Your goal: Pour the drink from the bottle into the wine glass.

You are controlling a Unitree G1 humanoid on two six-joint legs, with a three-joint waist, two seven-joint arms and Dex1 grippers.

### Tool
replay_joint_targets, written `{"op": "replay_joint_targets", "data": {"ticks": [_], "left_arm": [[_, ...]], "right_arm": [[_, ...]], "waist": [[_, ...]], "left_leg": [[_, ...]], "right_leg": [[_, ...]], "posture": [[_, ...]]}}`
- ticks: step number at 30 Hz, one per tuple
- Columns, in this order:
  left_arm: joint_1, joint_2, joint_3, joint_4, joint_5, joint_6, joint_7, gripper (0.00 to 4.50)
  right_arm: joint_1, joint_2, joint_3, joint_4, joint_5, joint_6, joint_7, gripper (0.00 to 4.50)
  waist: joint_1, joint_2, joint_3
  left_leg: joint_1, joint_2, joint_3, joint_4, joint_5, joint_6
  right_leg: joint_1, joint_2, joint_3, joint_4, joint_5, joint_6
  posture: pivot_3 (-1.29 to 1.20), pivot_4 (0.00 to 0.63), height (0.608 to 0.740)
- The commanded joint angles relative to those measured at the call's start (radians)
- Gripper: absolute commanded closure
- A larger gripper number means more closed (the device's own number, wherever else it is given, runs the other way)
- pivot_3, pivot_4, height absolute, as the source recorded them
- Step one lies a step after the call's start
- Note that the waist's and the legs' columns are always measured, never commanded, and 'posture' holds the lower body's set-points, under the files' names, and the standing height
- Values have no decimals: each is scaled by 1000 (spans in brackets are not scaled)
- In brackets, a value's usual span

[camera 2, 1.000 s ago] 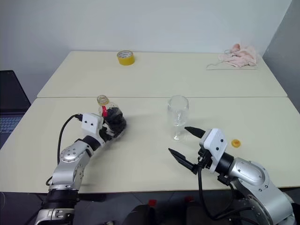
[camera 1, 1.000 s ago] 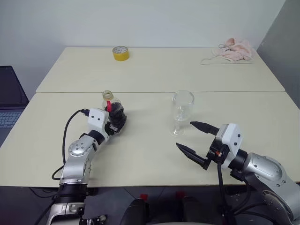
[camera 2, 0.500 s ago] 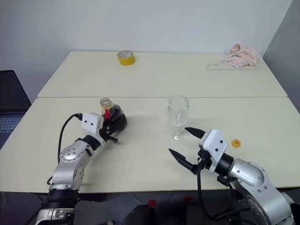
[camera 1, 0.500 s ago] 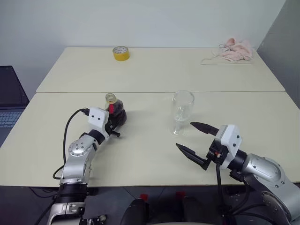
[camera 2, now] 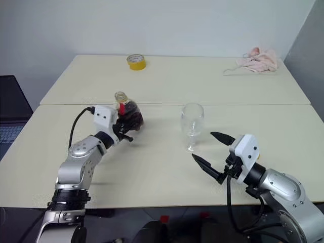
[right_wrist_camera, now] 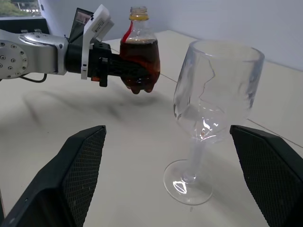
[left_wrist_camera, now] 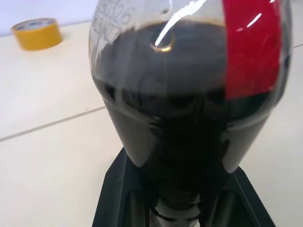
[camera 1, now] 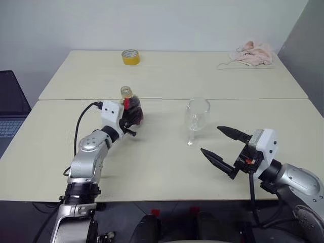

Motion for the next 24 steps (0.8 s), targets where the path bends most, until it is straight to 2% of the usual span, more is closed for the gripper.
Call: {"op": "replay_joint_targets", "data": {"ticks": [1,8,13,24], "left_arm": [[-81,26,-27,-39,15,12,-29,3708],[-188,34,-97,-12,60,38,-60,3708],[-239,33,-194,2,136,4,-98,3708],[-324,-40,-266,103,228,-103,-93,3709]], "right_arm": [[-19,-20,-40,-70,62,29,-21,0],[-60,-27,-20,-70,82,63,-50,0],[-105,-18,2,-45,72,85,-69,0],[-167,6,21,-33,82,160,-148,0]], "waist": [[-1,0,0],[-1,-1,1],[-1,-1,1],[-1,-1,1]], "left_leg": [[0,0,0,0,0,0],[-1,0,0,0,0,0],[-1,-1,0,0,0,0],[-1,-1,1,0,0,0]], "right_leg": [[0,0,0,0,0,0],[0,0,0,0,0,0],[0,0,0,0,0,0],[-1,0,0,0,0,0]], "posture": [[0,150,740],[0,150,740],[0,150,740],[0,150,740]]}}
